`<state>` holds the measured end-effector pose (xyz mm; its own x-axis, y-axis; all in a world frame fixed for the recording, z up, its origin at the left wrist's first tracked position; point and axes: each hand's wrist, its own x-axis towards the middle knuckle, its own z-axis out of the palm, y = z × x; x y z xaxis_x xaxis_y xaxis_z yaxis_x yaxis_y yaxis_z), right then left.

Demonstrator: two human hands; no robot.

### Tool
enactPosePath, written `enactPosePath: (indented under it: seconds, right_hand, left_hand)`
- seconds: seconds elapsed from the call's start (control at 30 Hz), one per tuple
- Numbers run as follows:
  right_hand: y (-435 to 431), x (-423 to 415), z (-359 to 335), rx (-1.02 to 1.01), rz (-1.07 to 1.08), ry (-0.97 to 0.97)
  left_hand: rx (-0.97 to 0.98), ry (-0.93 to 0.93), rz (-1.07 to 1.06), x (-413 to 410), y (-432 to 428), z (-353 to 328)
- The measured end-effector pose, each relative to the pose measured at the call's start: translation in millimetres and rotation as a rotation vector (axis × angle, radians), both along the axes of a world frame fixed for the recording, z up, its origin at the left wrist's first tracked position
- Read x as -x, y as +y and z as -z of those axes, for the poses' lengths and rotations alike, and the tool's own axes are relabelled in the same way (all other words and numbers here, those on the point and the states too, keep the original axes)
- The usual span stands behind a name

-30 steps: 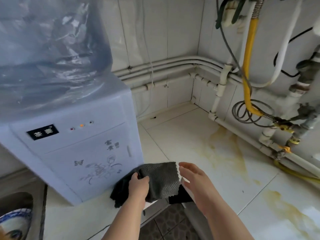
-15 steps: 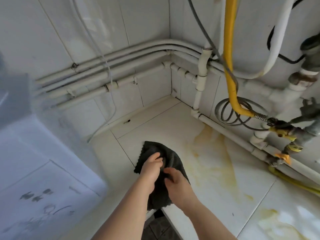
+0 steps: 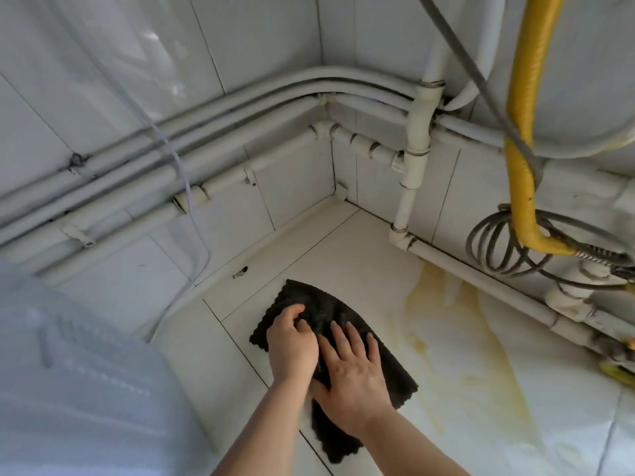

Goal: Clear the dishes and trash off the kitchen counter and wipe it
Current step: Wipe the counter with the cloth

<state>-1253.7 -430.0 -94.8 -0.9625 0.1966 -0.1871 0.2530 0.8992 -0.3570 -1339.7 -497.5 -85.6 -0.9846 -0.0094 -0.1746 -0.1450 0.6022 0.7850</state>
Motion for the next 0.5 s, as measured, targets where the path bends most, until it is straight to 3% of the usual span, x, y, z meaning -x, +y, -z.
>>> enactPosePath:
  seconds: [0.13, 0.27, 0.4, 0.5]
  right_hand:
    - [2.2, 28.4, -2.2, 0.129, 0.031, 0.154]
    - [0.6, 46.3, -4.1, 0.103, -0.058, 0.024]
    - [11.5, 63.7, -23.5, 0.283, 0.008, -0.045]
    - [15.0, 63.2, -16.9, 0.228, 0.100, 0.123]
  left_hand:
    - [-0.028, -0.005, -0.046, 29.1, -1.8, -0.6]
    - [-0.100, -0.037, -0.073, 44.4, -4.7, -2.3]
    - [-0.121, -0.061, -0.060, 50.2, -9.6, 0.5]
    - [-0.174, -0.063, -0.076, 50.3, -10.1, -1.9]
